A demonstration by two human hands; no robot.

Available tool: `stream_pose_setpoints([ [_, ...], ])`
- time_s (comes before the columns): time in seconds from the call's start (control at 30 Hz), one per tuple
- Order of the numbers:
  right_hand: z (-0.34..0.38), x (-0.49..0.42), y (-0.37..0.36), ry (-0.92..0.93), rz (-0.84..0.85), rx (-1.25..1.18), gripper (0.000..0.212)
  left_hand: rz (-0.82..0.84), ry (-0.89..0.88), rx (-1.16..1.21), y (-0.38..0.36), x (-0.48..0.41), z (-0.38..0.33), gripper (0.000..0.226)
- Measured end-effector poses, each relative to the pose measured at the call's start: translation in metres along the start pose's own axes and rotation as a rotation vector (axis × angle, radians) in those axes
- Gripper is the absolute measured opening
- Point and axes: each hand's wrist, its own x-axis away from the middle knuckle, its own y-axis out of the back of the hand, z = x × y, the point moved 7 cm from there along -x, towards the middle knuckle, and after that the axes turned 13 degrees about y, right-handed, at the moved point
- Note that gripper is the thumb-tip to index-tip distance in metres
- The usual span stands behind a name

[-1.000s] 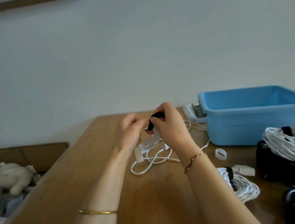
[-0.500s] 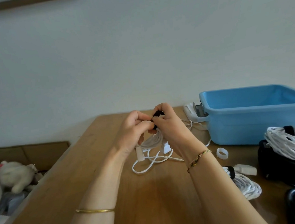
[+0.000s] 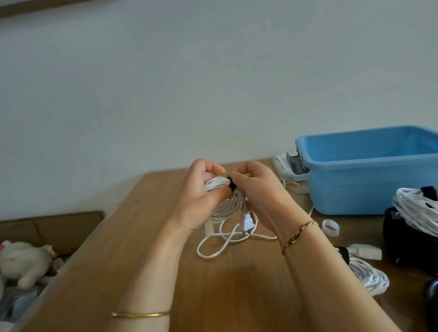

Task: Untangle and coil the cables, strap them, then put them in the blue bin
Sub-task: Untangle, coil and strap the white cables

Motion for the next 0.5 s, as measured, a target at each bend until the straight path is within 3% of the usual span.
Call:
stream_pose_setpoints([
  [0.23,0.014,0.002,0.001,0.147,0.038,0.179,0.022,0.014,-0.066,-0.179,-0.001,0.000,-0.003,0.036],
  [0.5,0.008,0.004,-0.002,0.118,0.056,0.136,0.015,0.001,-0.078,-0.270,-0.005,0.003,-0.008,0.019],
])
